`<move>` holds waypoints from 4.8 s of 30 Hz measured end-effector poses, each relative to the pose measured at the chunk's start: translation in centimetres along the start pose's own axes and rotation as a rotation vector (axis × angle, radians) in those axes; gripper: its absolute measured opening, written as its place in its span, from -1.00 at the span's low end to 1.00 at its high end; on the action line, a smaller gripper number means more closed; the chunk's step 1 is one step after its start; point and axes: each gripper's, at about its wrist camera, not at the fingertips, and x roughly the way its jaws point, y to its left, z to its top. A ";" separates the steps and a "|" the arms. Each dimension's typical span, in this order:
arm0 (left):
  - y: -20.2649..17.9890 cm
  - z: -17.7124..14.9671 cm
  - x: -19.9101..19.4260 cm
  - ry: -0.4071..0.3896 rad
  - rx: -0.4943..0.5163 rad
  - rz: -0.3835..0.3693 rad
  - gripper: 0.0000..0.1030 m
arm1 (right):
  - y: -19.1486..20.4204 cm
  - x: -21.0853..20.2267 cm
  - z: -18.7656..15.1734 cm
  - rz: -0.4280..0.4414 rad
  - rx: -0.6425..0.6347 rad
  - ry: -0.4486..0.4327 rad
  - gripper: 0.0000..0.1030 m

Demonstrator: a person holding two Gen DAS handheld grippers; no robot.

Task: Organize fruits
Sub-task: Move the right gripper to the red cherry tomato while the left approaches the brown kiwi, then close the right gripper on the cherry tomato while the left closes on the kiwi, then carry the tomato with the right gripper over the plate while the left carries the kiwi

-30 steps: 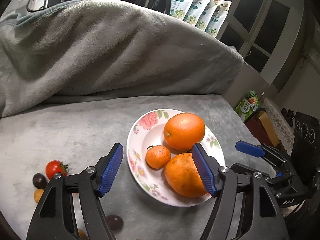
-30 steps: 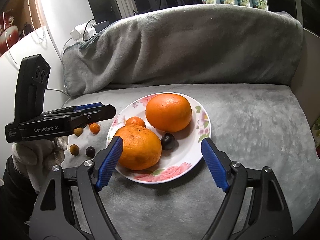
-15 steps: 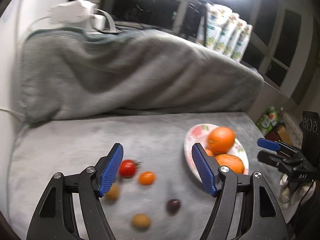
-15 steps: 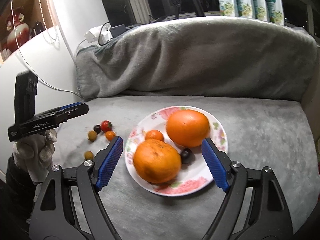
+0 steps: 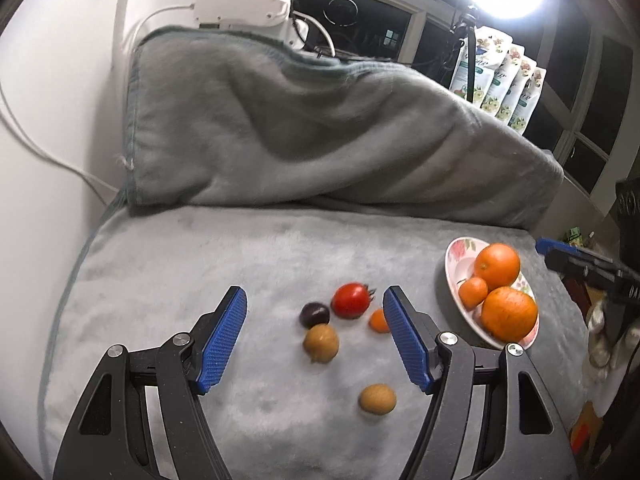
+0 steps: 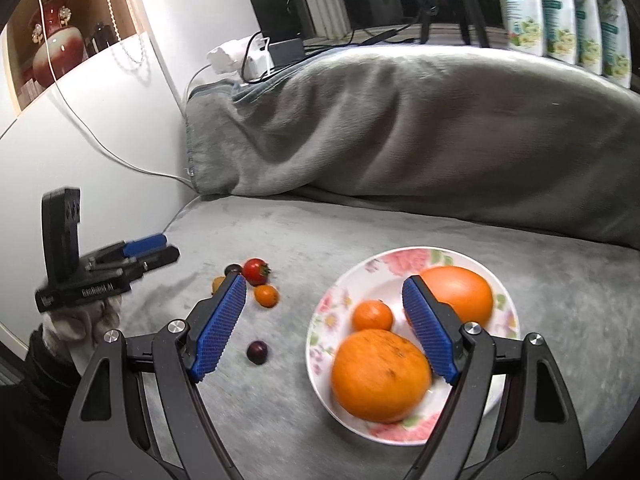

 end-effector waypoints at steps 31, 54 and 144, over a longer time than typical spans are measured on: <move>-0.2 -3.0 5.6 0.158 0.027 -0.063 -0.28 | 5.8 13.7 3.2 0.145 0.028 0.329 0.10; 0.8 -2.7 7.4 0.190 0.003 -0.068 -0.43 | 6.4 17.7 2.0 0.123 0.035 0.416 -0.08; -13.4 2.3 8.2 0.128 0.130 -0.266 -0.51 | -7.5 -5.4 -4.1 -0.059 0.203 0.023 -0.41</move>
